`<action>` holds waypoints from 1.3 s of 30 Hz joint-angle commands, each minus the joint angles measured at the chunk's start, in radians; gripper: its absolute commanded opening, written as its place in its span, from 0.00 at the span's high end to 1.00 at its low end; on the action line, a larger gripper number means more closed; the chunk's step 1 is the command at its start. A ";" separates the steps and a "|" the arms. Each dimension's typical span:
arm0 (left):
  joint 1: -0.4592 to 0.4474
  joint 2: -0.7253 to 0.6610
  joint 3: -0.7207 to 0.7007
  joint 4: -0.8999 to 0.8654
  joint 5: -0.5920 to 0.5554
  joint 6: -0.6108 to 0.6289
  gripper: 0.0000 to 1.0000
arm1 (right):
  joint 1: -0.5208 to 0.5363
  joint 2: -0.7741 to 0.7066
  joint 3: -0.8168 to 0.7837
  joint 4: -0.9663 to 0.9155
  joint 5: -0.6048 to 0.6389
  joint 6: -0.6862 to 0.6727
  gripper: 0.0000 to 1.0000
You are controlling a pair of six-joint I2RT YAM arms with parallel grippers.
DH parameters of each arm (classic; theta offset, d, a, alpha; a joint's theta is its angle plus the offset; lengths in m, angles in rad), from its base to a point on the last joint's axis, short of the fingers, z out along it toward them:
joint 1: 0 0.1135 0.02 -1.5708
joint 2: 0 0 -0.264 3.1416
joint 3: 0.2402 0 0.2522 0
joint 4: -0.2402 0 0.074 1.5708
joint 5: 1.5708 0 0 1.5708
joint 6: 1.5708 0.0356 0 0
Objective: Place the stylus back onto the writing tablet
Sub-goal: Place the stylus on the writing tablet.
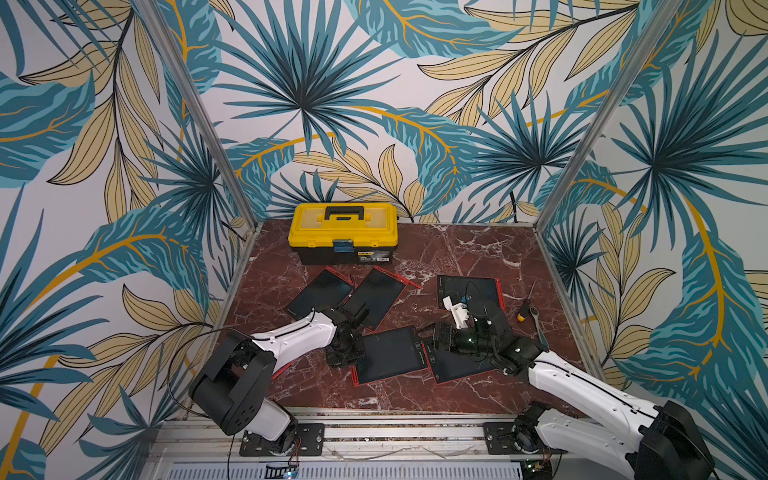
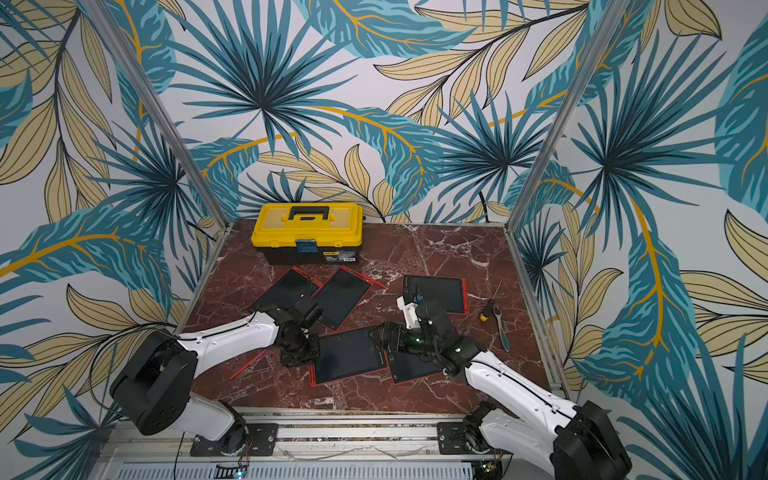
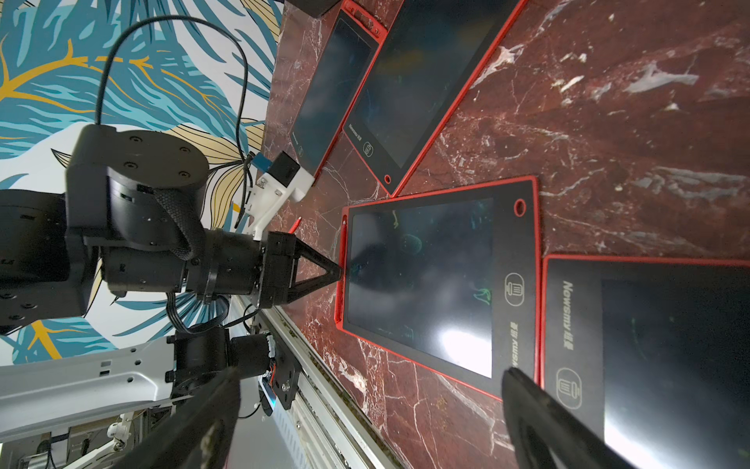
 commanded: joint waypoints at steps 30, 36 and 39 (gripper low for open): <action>-0.001 0.016 0.048 -0.027 -0.049 0.032 1.00 | 0.004 -0.001 -0.024 0.022 -0.014 -0.001 0.00; -0.001 0.040 0.062 -0.026 -0.051 0.037 1.00 | 0.004 0.001 -0.021 0.020 -0.013 -0.004 0.01; -0.001 0.040 0.064 -0.026 -0.052 0.038 1.00 | 0.004 0.005 -0.020 0.018 -0.014 -0.006 0.01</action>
